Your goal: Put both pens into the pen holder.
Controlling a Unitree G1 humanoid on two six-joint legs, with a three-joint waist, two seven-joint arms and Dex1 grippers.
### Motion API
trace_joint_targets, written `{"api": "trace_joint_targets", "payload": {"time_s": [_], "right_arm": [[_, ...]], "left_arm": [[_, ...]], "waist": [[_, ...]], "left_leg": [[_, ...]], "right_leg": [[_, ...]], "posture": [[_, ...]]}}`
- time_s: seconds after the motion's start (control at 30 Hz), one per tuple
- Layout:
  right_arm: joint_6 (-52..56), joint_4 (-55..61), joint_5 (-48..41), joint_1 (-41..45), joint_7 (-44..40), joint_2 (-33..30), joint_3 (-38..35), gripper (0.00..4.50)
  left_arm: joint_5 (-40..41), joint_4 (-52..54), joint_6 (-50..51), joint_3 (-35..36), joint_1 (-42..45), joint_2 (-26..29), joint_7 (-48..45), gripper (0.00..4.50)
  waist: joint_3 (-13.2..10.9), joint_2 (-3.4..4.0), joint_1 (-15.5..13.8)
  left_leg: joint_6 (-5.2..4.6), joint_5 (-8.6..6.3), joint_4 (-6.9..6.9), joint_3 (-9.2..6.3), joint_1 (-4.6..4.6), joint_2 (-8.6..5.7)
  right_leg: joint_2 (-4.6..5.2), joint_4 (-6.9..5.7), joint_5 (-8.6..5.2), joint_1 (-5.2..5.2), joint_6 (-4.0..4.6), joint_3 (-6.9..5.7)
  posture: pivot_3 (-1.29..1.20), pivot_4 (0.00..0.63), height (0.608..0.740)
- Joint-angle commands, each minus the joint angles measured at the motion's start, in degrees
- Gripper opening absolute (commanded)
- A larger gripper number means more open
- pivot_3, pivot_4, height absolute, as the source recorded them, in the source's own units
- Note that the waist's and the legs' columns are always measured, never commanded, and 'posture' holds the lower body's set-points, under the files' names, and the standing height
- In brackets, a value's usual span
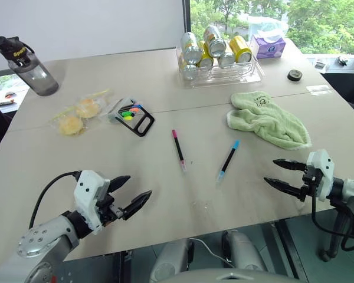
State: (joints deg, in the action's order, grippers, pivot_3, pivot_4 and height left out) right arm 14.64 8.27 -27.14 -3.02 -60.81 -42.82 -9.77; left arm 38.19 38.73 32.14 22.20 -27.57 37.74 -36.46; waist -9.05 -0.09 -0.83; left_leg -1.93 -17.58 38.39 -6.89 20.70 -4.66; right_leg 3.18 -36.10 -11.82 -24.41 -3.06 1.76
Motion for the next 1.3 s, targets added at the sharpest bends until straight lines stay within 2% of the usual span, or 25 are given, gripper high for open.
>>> {"api": "trace_joint_targets", "payload": {"time_s": [0.03, 0.83, 0.9, 0.97, 1.0, 1.03, 1.07, 1.17, 1.27, 1.3], "right_arm": [[-0.55, 0.79, -0.17, 0.65, -0.46, -0.54, -0.63, 3.64], [-0.91, -0.94, 1.21, 2.83, -0.22, -0.11, -0.25, 3.64], [0.13, -1.01, 1.34, 4.62, 1.84, 0.56, -0.44, 3.64], [7.39, -1.10, 1.17, 8.63, 7.12, 0.66, -0.36, 3.64], [8.72, -1.49, 4.55, 10.58, 9.90, -0.07, 1.03, 3.64], [9.37, -1.79, 7.08, 11.84, 11.71, -0.65, 2.12, 4.19], [9.20, -2.41, 7.94, 13.89, 12.32, -0.35, 2.81, 4.48], [10.61, -3.62, 6.86, 19.06, 12.75, 1.23, 3.23, 4.48], [6.21, -11.94, 13.19, 25.77, 16.89, 2.57, 5.76, 4.48], [4.44, -16.25, 15.32, 28.69, 18.03, 3.09, 6.80, 4.48]], "left_arm": [[0.50, 1.14, -1.09, 0.82, -0.59, -0.51, -0.92, 4.41], [1.53, -0.79, -0.51, 1.66, 0.23, -0.31, -2.71, 4.41], [1.94, -0.71, -0.79, 2.20, 0.66, -0.15, -3.10, 4.41], [4.45, -0.28, -0.21, 3.53, 2.18, 0.73, -4.18, 4.41], [4.54, -0.16, 0.28, 3.76, 2.95, 2.29, -5.09, 4.41], [4.44, -0.12, 0.67, 3.79, 3.49, 3.41, -5.68, 4.50], [6.44, -0.28, 1.68, 4.52, 5.02, 4.44, -6.05, 4.50], [12.79, 0.49, 3.80, 7.22, 9.17, 6.10, -5.76, 4.50], [13.64, 2.00, 3.21, 7.85, 14.73, 6.95, -3.03, 4.50], [16.83, 2.47, 4.11, 8.26, 16.64, 7.29, -2.20, 4.50]], "waist": [[0.00, 0.00, 0.00], [0.00, 0.00, 0.02], [0.00, 0.00, 0.02], [-0.01, 0.02, 0.19], [-0.01, 0.02, 0.20], [-0.01, 0.02, 0.15], [-0.01, 0.02, 0.12], [-0.01, 0.02, 0.03], [-0.02, 0.01, 0.14], [-0.02, 0.01, 0.15]], "left_leg": [[0.00, 0.00, 0.00, 0.00, 0.00, 0.00], [0.00, 0.00, 0.00, 0.00, 0.00, 0.00], [0.00, 0.00, 0.00, 0.01, -0.01, 0.00], [0.00, 0.00, 0.00, 0.04, -0.02, 0.00], [0.00, 0.00, 0.00, 0.06, -0.01, 0.00], [0.01, 0.01, 0.02, 0.08, -0.02, 0.00], [0.03, 0.02, 0.05, 0.07, -0.01, 0.00], [0.05, 0.04, 0.05, 0.04, -0.01, -0.01], [0.05, 0.04, 0.05, 0.03, 0.02, -0.01], [0.05, 0.04, 0.06, 0.06, 0.01, -0.03]], "right_leg": [[0.00, 0.00, 0.00, 0.00, 0.00, 0.00], [0.00, 0.00, 0.00, 0.00, 0.00, -0.02], [0.00, 0.00, 0.00, 0.00, 0.00, -0.03], [-0.01, -0.02, 0.00, -0.01, 0.00, -0.02], [-0.02, -0.04, 0.00, -0.02, 0.00, 0.00], [-0.01, -0.08, 0.00, -0.04, 0.01, 0.01], [-0.02, -0.14, 0.00, -0.05, 0.01, -0.01], [-0.02, -0.18, 0.00, -0.07, 0.02, -0.07], [-0.02, -0.18, 0.01, -0.09, 0.02, -0.07], [-0.01, -0.18, 0.01, -0.09, 0.02, -0.05]], "posture": [[0.00, 0.150, 0.739], [0.00, 0.150, 0.739], [0.00, 0.150, 0.739], [0.00, 0.150, 0.739], [0.00, 0.150, 0.739], [0.00, 0.150, 0.739], [0.00, 0.150, 0.739], [0.00, 0.150, 0.739], [0.00, 0.150, 0.739], [0.00, 0.150, 0.739]]}}
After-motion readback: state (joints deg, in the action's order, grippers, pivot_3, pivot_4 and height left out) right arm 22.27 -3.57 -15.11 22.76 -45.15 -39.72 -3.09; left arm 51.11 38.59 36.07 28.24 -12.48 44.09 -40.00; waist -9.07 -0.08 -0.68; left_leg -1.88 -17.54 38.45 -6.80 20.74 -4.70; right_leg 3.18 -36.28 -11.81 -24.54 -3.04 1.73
